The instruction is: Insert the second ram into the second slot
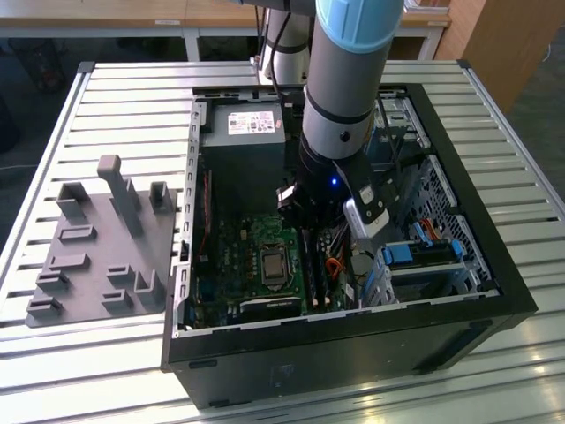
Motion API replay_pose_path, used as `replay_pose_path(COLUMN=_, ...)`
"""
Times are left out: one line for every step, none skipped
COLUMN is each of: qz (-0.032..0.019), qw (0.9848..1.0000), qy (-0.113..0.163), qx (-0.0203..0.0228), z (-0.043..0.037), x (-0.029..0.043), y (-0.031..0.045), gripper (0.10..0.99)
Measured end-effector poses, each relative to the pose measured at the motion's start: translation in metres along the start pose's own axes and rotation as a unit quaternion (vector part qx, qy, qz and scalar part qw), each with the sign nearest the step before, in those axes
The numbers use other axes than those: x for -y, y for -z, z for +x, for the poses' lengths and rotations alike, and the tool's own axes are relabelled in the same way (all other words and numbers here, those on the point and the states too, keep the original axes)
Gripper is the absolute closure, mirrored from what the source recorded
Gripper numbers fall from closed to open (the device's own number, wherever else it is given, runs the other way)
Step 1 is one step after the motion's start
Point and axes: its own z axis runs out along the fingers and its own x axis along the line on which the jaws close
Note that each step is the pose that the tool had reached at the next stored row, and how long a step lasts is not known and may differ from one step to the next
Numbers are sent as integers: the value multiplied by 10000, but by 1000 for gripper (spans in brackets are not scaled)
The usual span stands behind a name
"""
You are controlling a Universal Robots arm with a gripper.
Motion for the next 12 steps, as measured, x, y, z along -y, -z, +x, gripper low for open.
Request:
replay_pose_path(qz=1, qw=10000, qy=0, qx=0, z=1, x=0, y=12, gripper=984)
replay_pose_path(qz=0, qw=10000, qy=0, qx=0, z=2, x=0, y=22, gripper=984)
replay_pose_path(qz=0, qw=10000, qy=0, qx=0, z=2, x=0, y=29, gripper=984)
replay_pose_path(qz=1, qw=10000, qy=0, qx=0, z=2, x=0, y=36, gripper=984)
replay_pose_path(qz=0, qw=10000, qy=0, qx=0, z=2, x=-1, y=41, gripper=984)
replay_pose_path(qz=0, qw=10000, qy=0, qx=0, z=3, x=-1, y=48, gripper=984)
replay_pose_path(qz=-1, qw=10000, qy=0, qx=0, z=3, x=-1, y=49, gripper=984)
replay_pose_path(qz=-1, qw=10000, qy=0, qx=0, z=3, x=-1, y=49, gripper=984)
replay_pose_path(qz=-1, qw=10000, qy=0, qx=0, z=3, x=-1, y=49, gripper=984)
replay_pose_path(qz=-1, qw=10000, qy=0, qx=0, z=3, x=-1, y=50, gripper=984)
replay_pose_path(qz=0, qw=10000, qy=0, qx=0, z=3, x=-1, y=51, gripper=984)
replay_pose_path(qz=0, qw=10000, qy=0, qx=0, z=3, x=-1, y=51, gripper=984)
